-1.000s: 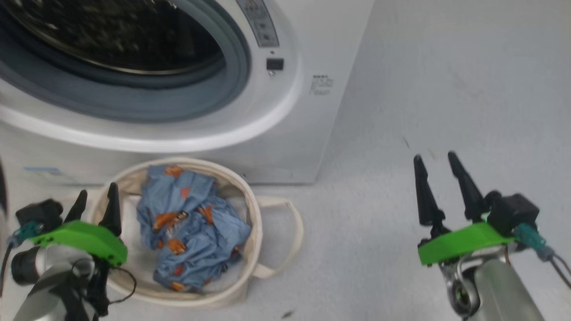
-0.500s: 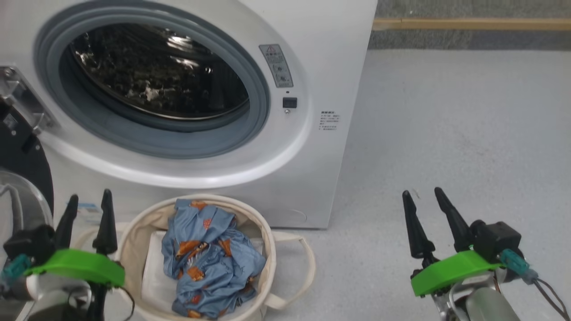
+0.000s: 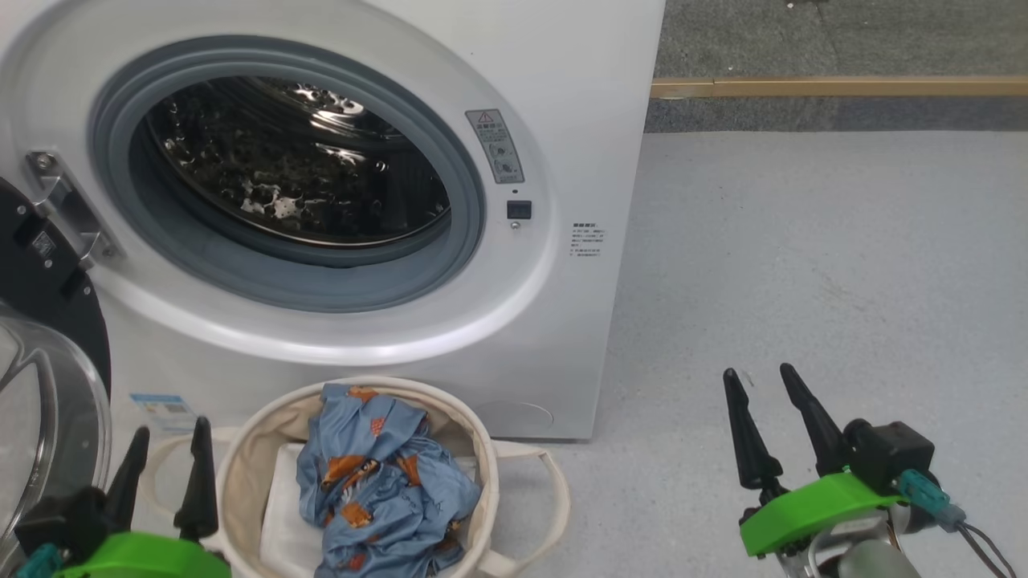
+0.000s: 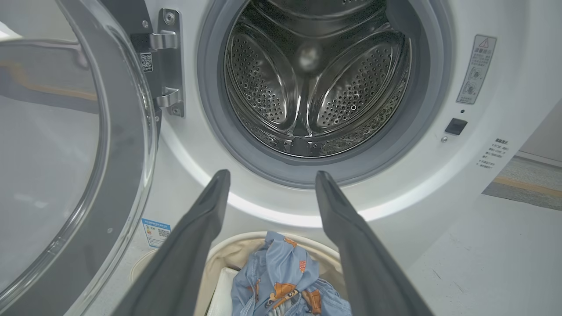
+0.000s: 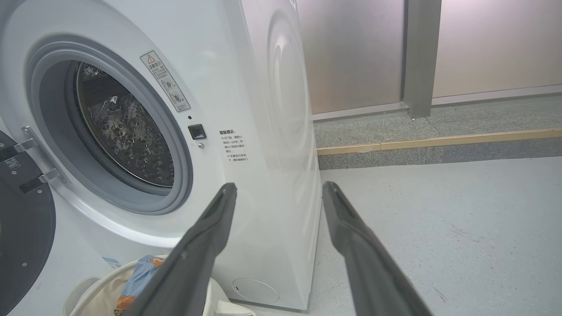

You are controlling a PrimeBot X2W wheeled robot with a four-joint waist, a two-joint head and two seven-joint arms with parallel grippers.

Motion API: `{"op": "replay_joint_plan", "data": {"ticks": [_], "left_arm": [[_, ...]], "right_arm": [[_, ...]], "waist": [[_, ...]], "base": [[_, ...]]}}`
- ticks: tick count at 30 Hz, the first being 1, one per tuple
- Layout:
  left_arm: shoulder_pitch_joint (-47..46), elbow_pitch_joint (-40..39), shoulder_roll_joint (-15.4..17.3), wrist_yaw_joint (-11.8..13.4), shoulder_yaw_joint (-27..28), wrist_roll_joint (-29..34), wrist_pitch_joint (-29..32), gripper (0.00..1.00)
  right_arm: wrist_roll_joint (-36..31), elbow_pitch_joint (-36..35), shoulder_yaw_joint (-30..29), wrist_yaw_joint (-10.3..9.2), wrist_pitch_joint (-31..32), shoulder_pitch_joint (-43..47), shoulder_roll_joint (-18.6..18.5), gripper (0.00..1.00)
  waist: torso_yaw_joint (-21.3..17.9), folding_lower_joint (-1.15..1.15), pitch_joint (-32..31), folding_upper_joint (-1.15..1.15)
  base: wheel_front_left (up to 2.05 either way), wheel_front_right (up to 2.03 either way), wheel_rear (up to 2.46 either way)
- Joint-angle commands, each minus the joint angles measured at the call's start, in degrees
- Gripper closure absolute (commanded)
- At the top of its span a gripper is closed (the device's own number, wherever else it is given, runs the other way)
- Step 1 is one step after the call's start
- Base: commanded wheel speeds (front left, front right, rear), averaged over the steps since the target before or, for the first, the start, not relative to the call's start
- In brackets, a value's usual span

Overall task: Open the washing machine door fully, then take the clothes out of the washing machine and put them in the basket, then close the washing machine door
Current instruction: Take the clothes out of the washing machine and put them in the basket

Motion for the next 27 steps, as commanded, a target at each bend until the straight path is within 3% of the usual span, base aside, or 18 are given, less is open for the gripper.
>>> {"op": "replay_joint_plan", "data": {"ticks": [1,27], "left_arm": [[-1.2,-2.3,2.0,0.6,1.8,0.5,0.0,0.00],[1.4,-6.5,3.3,2.4,-1.0,2.3,1.1,0.00]], "right_arm": [[0.1,-1.8,0.9,0.03,-0.7,-1.0,0.3,0.00],[-0.5,-1.6,0.3,0.03,-0.7,-0.6,0.0,0.00]], "waist": [[0.1,0.00,-0.2,0.00],[-0.2,0.00,-1.1,0.00]], "base": [[0.00,0.00,0.00],[0.00,0.00,0.00]]}}
